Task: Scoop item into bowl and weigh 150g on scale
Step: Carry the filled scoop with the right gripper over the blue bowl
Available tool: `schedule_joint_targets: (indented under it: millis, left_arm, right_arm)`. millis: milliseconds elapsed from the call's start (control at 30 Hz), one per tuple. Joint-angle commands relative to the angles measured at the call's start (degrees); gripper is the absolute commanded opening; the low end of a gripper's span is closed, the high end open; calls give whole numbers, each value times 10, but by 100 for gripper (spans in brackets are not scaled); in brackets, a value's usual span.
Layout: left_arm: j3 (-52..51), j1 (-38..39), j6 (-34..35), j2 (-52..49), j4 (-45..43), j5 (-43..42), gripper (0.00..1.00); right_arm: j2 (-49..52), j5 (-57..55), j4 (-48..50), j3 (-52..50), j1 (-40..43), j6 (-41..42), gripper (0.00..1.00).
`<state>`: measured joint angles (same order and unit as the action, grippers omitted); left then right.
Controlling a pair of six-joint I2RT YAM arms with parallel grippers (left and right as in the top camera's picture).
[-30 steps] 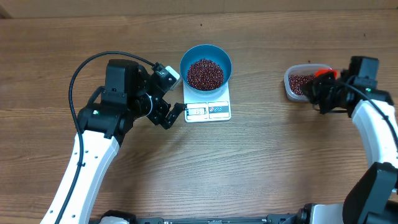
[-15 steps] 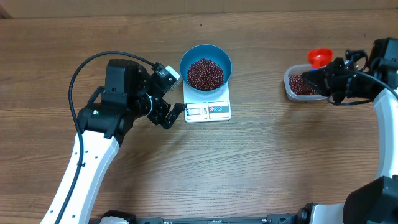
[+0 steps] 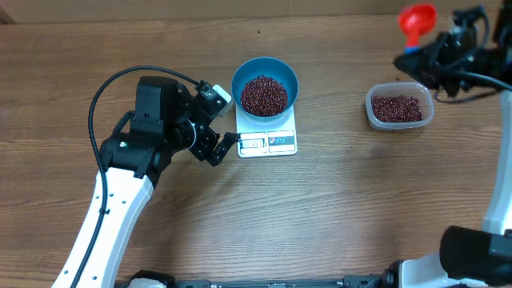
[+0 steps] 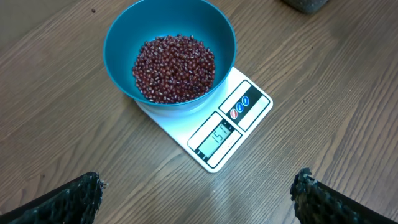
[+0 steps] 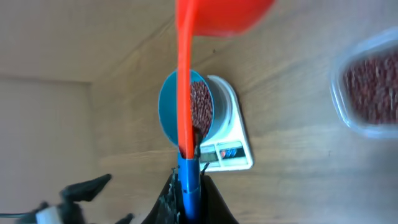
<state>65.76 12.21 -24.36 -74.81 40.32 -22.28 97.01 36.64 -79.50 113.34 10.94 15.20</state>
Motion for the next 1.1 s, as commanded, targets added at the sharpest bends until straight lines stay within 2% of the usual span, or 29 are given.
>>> schedule_joint_targets:
  millis: [0,100,300,400,567,800,1067]
  left_arm:
    - [2,-5,4,-1,0,-2,100]
    - [2,-5,4,-1,0,-2,100]
    - [2,-5,4,-1,0,-2,99]
    - [2,-5,4,-1,0,-2,100]
    - [2,-5,3,-1,4,-1,100]
    - [2,-12,-5,-1,119,57,100]
    - [2,-12,-5,-1,122,60,99]
  right_arm:
    - [12,-131,23,37,-63,-36,4]
    - [13,-234,57,36,-118,-62,4]
    - [26,-297,99,35,-214,-272,4]
    - [43,-313,100,31,-243,-332,4]
    - [85,-337,77,31,-274,-371,4]
    - [123,-364,64,24,-310,-461,4]
    - [157,-396,65,24,-323,-503,4]
